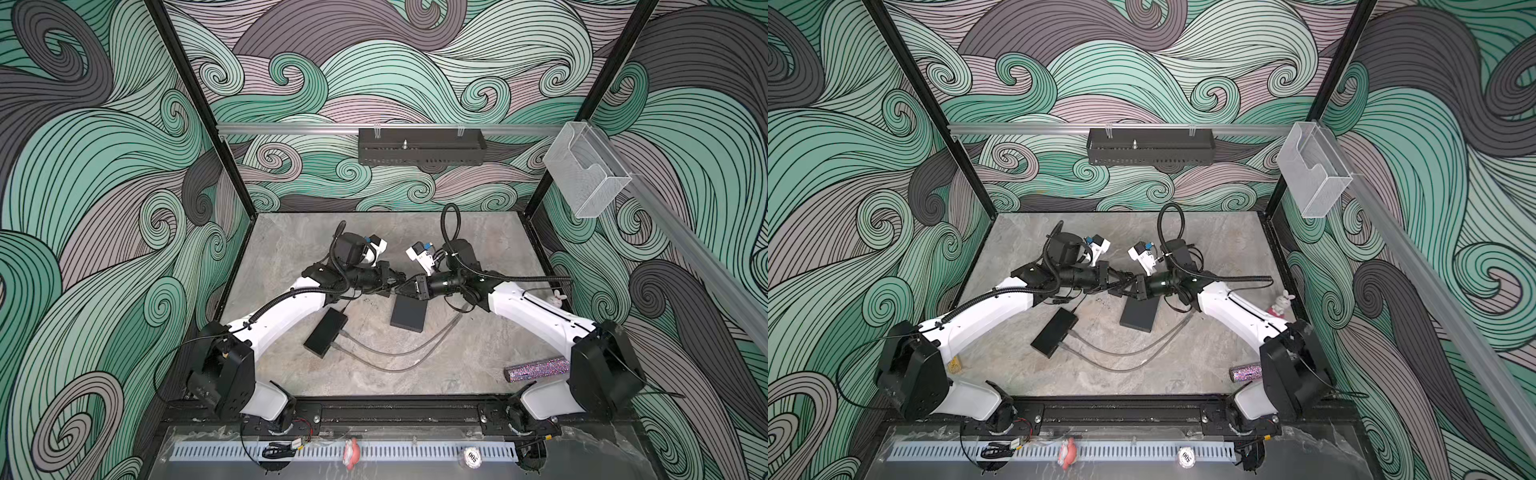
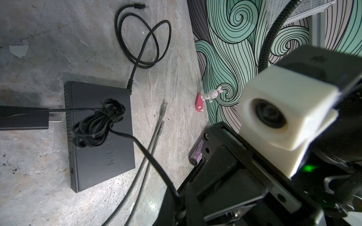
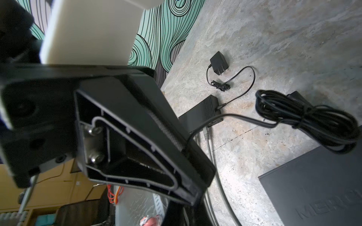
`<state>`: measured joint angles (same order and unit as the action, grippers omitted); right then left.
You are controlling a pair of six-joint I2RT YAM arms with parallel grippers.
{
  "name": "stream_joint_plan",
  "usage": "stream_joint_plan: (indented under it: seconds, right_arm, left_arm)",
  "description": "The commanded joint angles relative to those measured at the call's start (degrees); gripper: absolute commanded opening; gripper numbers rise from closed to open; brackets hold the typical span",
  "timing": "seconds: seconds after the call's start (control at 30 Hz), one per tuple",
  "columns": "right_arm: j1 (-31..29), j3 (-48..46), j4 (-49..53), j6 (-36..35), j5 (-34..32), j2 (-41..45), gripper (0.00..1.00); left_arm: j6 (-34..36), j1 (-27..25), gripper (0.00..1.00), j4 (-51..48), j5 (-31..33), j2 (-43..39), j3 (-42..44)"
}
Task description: Insert the plug into the switch port
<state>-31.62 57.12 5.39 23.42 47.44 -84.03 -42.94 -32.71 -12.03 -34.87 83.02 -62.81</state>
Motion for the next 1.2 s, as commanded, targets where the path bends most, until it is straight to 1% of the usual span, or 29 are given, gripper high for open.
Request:
stream_joint_plan:
  seconds: [0.0, 0.1, 0.13, 0.17, 0.2, 0.23, 0.3, 0.4, 0.47, 0.63, 0.73, 0.83, 0.97, 1.17]
  right_arm:
    - [-0.1, 1.3, -1.1, -1.0, -0.8, 0.4, 0.0]
    - [-0.2, 1.2, -0.3, -1.6, -0.7, 0.4, 0.0]
    - [-0.2, 1.2, 0.1, -1.9, -0.8, 0.5, 0.0]
    - [-0.2, 1.2, 0.6, -2.3, -0.8, 0.5, 0.0]
    - [-0.2, 0.9, 1.2, -2.7, -0.9, 0.5, 0.0]
    - [-0.2, 0.6, 1.5, -3.0, -0.9, 0.7, 0.0]
    - [-0.2, -0.6, 2.1, -3.5, -1.1, 1.4, 0.0]
    - [-0.3, -2.7, 3.4, -4.5, -1.2, 2.8, 0.0]
    - [-0.4, -4.1, 4.4, -5.3, -1.2, 3.9, 0.0]
    - [-0.7, -7.1, 5.5, -7.1, -1.3, 6.7, 0.0]
    - [-0.9, -8.1, 6.4, -8.6, -1.8, 7.3, 0.0]
    - [-1.3, -9.1, 6.3, -8.8, -1.8, 7.6, 0.0]
    - [-1.7, -9.9, 6.1, -8.9, -2.4, 7.9, 0.0]
    - [-2.0, -9.7, 5.8, -8.6, -2.8, 7.7, 0.0]
  left_arm:
    - [0.9, -0.4, 0.0, -1.2, -1.8, -1.1, -2.1]
    - [1.2, -0.3, 0.0, -1.4, -1.5, -1.1, -2.1]
    - [1.5, -0.3, 0.02, -1.5, -1.5, -1.1, -2.2]
    - [1.7, -0.2, 0.22, -1.6, -1.6, -1.1, -2.4]
    - [2.0, -0.1, 0.52, -2.1, -1.4, -1.1, -2.6]
    - [2.2, -0.1, 0.65, -2.5, -0.6, -1.1, -2.8]
    - [2.2, 0.2, 0.73, -2.4, 0.6, -3.4, -2.9]
    - [1.6, 1.1, 0.73, -2.5, 2.5, -4.4, -2.9]
    - [1.3, 1.7, 0.7, -2.7, 2.9, -4.8, -2.7]
    - [0.3, 2.6, 0.56, -2.4, -1.5, -4.5, -1.5]
    - [-2.2, 2.5, 0.53, -0.1, -5.0, -3.9, 0.9]
    - [-6.2, 2.3, 0.51, 3.9, -6.0, -4.7, 5.2]
    - [-7.9, 1.5, 0.42, 4.8, -5.8, -5.7, 8.0]
    - [-9.4, 0.6, 0.42, 6.7, -5.6, -5.3, 10.0]
